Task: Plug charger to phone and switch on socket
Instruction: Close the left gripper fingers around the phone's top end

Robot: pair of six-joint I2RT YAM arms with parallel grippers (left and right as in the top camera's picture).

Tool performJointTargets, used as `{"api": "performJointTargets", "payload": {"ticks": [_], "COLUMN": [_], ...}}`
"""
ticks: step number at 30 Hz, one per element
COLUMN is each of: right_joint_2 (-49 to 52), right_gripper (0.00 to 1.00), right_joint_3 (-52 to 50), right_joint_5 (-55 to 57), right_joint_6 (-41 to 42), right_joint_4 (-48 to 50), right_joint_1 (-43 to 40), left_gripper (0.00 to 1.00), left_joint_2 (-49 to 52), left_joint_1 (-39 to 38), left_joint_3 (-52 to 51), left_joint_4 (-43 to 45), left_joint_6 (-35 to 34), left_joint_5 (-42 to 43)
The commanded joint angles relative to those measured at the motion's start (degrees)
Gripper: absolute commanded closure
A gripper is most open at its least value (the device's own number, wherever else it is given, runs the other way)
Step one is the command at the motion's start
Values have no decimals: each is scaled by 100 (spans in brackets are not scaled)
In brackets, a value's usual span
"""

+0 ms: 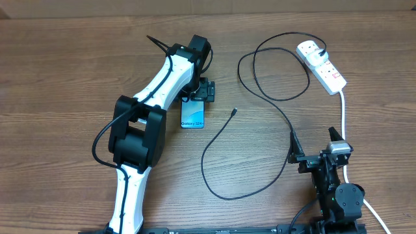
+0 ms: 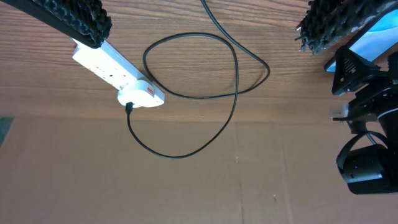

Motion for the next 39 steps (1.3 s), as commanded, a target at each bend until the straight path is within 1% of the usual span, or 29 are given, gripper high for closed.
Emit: {"api": "performJointTargets", "payload": {"ticks": [1,17,39], "right_joint_2": [-68,-68,-68], "right_gripper": [0,0,0], "right_joint_3": [-57,-57,-57], "right_joint_5": [55,52,55], "right_joint_6": [-22,-22,-22], "right_joint_4": [33,33,33], "right_joint_1": [20,22,22], "left_gripper": [0,0,0], "left_joint_2": [131,131,131], "left_joint_1": [4,42,149], "left_joint_3": [-85,-461,-466], "left_joint_4": [20,297,256], "left_joint_6": [85,83,81], "left_joint_5": [-79,-55,26]}}
